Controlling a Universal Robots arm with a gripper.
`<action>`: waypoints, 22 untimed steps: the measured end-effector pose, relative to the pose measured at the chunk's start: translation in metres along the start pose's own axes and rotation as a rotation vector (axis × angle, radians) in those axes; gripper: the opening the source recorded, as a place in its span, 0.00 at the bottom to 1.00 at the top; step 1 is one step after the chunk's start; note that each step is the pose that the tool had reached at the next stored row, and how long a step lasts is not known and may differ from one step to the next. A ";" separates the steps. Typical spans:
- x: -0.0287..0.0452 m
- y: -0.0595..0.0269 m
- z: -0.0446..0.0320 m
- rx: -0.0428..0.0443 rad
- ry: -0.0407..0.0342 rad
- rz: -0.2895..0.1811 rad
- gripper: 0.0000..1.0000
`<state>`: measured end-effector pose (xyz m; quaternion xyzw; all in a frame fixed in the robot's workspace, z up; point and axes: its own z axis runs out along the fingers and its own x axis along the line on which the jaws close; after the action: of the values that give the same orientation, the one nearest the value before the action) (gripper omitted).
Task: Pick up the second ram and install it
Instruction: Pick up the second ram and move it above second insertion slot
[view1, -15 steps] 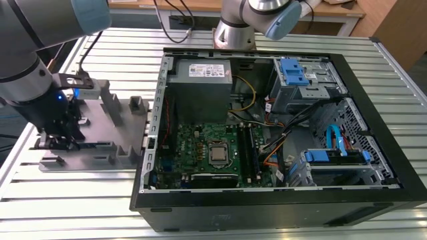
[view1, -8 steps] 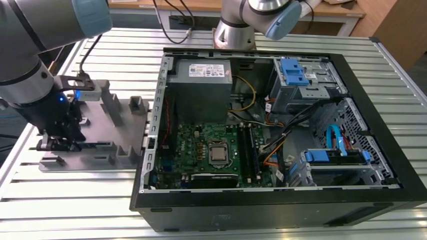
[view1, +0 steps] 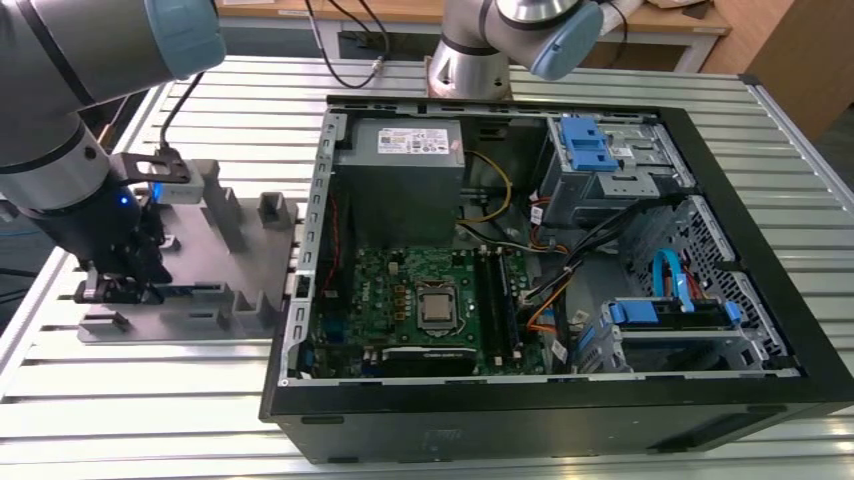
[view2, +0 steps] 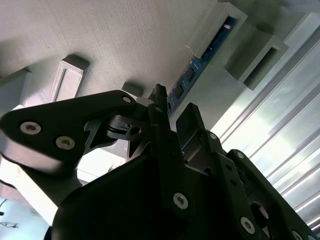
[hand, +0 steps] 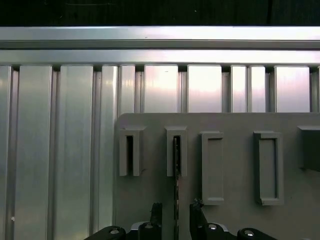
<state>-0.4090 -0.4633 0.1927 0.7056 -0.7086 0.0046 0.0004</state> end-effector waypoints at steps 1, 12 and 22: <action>0.0000 0.0000 0.0000 0.0000 0.0000 0.000 0.35; 0.0000 0.0000 0.0001 0.0000 0.0000 0.000 0.60; 0.0000 0.0000 0.0002 0.0000 0.0000 0.000 0.41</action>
<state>-0.4090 -0.4633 0.1925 0.7056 -0.7086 0.0046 0.0004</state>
